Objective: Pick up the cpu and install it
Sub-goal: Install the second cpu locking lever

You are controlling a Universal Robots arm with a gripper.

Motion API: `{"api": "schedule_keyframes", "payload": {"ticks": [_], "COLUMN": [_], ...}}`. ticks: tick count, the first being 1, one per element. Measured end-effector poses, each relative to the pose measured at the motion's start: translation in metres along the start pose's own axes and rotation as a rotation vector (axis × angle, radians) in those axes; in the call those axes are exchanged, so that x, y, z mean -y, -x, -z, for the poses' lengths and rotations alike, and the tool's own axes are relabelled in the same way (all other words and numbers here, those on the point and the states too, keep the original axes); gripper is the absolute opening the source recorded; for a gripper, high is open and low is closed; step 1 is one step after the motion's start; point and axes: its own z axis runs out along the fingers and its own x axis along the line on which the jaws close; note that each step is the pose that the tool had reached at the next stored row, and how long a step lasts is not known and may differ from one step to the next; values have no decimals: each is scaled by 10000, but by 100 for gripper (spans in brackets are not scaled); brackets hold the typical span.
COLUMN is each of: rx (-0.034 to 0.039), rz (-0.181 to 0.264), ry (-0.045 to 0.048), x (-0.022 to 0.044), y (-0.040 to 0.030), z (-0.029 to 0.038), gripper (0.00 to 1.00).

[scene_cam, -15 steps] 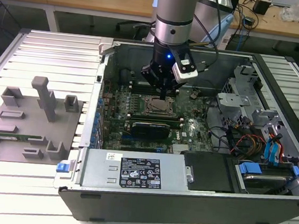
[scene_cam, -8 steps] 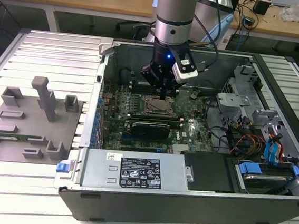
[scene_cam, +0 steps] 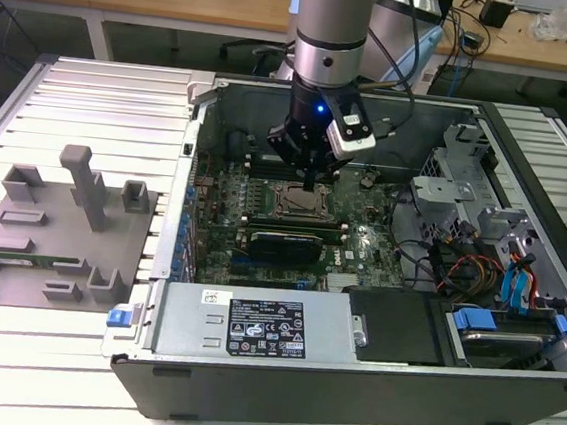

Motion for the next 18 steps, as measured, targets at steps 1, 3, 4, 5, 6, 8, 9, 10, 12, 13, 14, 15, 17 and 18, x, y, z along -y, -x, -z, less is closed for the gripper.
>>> {"api": "schedule_keyframes", "payload": {"ticks": [1, 3, 4, 5, 6, 8, 9, 10, 12, 13, 14, 15, 17, 18], "rx": [0, 0, 0, -1, 0, 0, 0, 0, 0, 1, 1, 2, 3, 4], "rz": [-1, -1, -1, 0, -1, 0, 2, 4, 8, 14, 22, 33, 67, 84], "ry": [-1, 0, -1, 0, -1, 0, 0, -1, -4, -4, -4, -4, 0, 0], "x": [10, 31, 46, 57, 76, 113, 118, 123, 131, 139, 147, 155, 173, 181], "y": [1, 4, 6, 7, 9, 15, 15, 16, 17, 18, 19, 20, 22, 23], "z": [0, -2, -3, -4, -6, -11, -11, -12, -12, -13, -14, -14, -17, -18], "gripper": [11, 11, 11, 11, 11, 11, 11, 11, 11, 11, 11, 11, 11, 11]}}
